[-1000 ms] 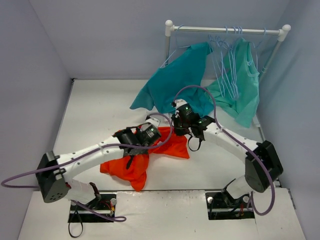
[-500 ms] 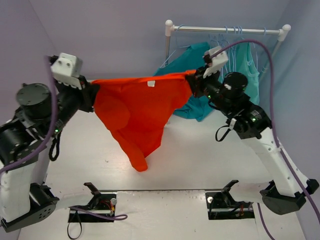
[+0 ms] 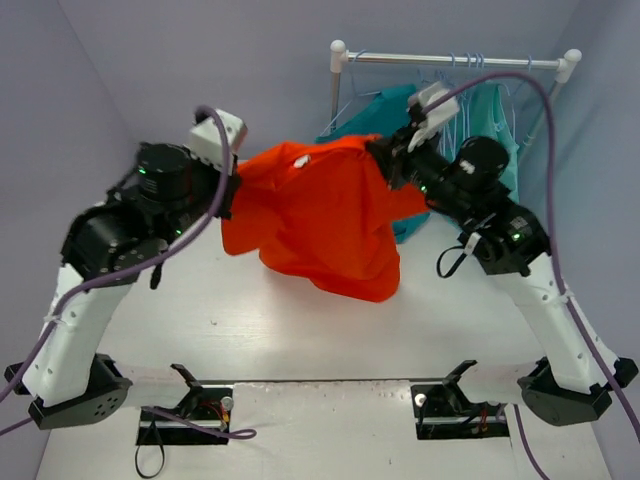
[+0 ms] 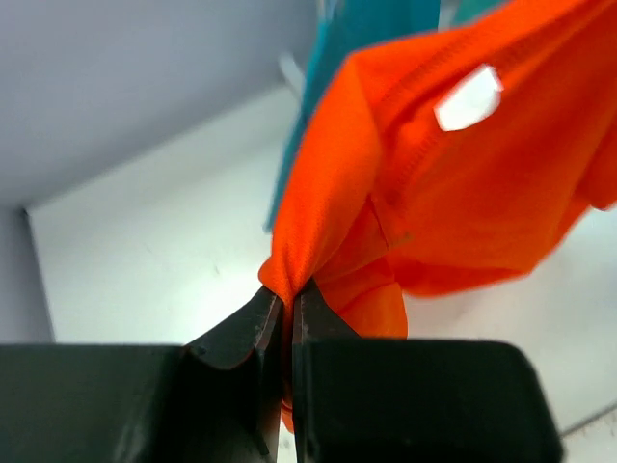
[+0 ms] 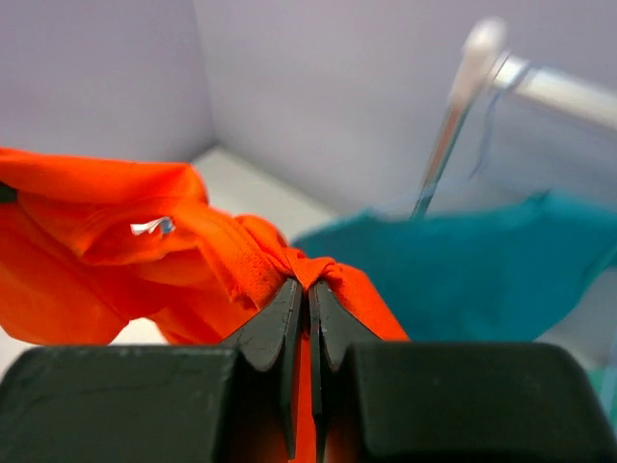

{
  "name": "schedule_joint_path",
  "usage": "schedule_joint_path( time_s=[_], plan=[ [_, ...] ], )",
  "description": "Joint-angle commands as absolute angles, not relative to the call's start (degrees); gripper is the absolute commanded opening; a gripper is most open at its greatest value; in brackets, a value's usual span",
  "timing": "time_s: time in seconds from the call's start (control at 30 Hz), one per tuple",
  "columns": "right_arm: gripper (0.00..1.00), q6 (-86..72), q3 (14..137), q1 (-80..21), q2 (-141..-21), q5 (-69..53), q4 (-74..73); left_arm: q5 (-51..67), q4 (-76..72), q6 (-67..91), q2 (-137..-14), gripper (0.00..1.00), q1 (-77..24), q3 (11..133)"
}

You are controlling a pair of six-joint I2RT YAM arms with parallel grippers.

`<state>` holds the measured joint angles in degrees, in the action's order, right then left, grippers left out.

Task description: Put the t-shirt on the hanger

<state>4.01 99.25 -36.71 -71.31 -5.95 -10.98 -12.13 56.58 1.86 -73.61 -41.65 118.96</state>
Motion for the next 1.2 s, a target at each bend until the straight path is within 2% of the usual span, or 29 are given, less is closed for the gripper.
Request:
schedule_joint_path(
  time_s=[0.0,0.2,0.3,0.43,0.6,0.67,0.83,0.87,0.9,0.93,1.0,1.07,1.17],
  plan=[
    [0.0,-1.2,84.3,-36.5,-68.4,-8.7,-9.1,-9.7,50.0,8.3,-66.1,0.0,-41.6,101.6],
    [0.0,-10.1,58.3,-36.6,-65.4,-8.5,-9.1,-5.5,42.9,19.6,-55.6,0.0,-41.5,69.0],
    [0.0,-12.5,50.9,-36.6,-65.8,-6.7,-9.1,-2.9,40.6,24.3,-53.5,0.0,-41.5,59.0],
    [0.0,-14.9,46.8,-36.6,-68.2,-4.4,-9.0,-4.1,36.4,26.4,-54.2,0.0,-41.4,52.0],
    [0.0,-14.0,49.7,-36.5,-73.5,-0.5,-8.9,-6.7,32.9,25.8,-59.7,0.0,-39.6,52.9],
    [0.0,-13.7,51.9,-36.5,-76.6,0.3,-8.8,-6.5,31.6,25.7,-63.1,0.06,-37.8,54.1],
    [0.02,-13.3,53.4,-36.5,-79.7,2.9,-8.7,-6.0,31.0,25.4,-65.1,0.29,-36.2,54.5],
    [0.07,-13.2,53.3,-36.5,-79.9,3.4,-8.7,-6.2,31.1,25.4,-64.7,0.37,-36.0,54.1],
    [0.17,-13.0,53.2,-36.5,-79.9,3.9,-8.7,-6.5,31.2,25.5,-64.1,0.47,-35.5,53.9],
    [0.25,-12.8,53.4,-36.5,-79.8,4.5,-8.8,-6.7,31.2,25.6,-63.6,0.53,-35.2,53.9],
    [0.31,-12.4,54.1,-36.5,-78.9,4.7,-8.8,-6.8,31.9,25.2,-62.1,0.63,-34.7,54.6],
    [0.4,-11.9,56.1,-36.6,-77.2,5.1,-8.9,-8.0,34.3,24.1,-60.9,0.71,-34.5,57.3],
    [0.46,-10.7,59.2,-36.7,-74.8,5.8,-8.9,-9.3,36.9,22.4,-60.2,0.74,-34.5,61.5]
  ],
)
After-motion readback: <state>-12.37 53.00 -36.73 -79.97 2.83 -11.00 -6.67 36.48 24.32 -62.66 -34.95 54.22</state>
